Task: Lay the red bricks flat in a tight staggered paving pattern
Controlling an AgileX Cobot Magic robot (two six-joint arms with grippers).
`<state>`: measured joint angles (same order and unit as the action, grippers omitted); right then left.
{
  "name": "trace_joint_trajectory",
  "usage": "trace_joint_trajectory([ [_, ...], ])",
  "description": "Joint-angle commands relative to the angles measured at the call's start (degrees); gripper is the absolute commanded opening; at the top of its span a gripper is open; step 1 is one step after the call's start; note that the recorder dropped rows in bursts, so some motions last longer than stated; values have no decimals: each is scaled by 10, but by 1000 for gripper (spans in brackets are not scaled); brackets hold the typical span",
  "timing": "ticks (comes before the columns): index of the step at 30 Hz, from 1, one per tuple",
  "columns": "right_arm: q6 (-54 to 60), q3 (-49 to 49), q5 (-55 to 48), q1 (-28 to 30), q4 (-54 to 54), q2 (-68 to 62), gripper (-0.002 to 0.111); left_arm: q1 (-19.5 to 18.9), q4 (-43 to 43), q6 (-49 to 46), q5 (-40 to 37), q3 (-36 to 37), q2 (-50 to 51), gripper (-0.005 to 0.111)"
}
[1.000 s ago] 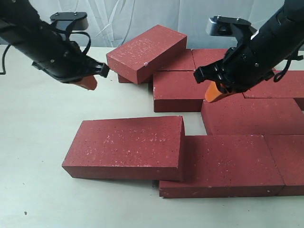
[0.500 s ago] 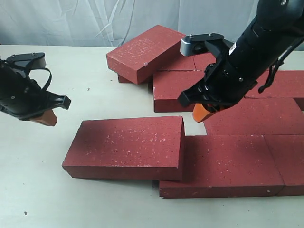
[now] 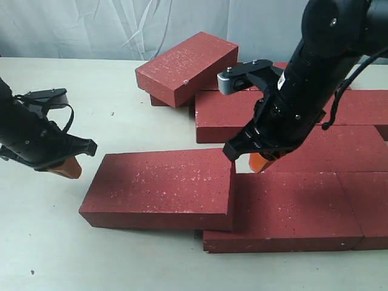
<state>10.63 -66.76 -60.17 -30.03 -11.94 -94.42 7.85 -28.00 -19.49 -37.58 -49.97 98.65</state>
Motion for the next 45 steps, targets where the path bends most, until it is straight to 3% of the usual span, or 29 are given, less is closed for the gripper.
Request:
trace_joint_trajectory([
  [1, -7, 22, 18, -15, 10, -12, -1, -3, -51, -40, -2, 2, 20, 0],
  [15, -3, 37, 158, -21, -111, -41, -1, -3, -107, -81, 5, -2, 21, 0],
  [22, -3, 37, 282, -50, -157, -69, -1, -3, -38, -49, -1, -61, 12, 0],
  [29, -3, 37, 368, -54, -186, -79, -1, -55, -24, -21, -11, -71, 12, 0],
  [45, -3, 37, 449, -54, -186, -145, -1, -71, 9, -20, 7, -71, 12, 0],
])
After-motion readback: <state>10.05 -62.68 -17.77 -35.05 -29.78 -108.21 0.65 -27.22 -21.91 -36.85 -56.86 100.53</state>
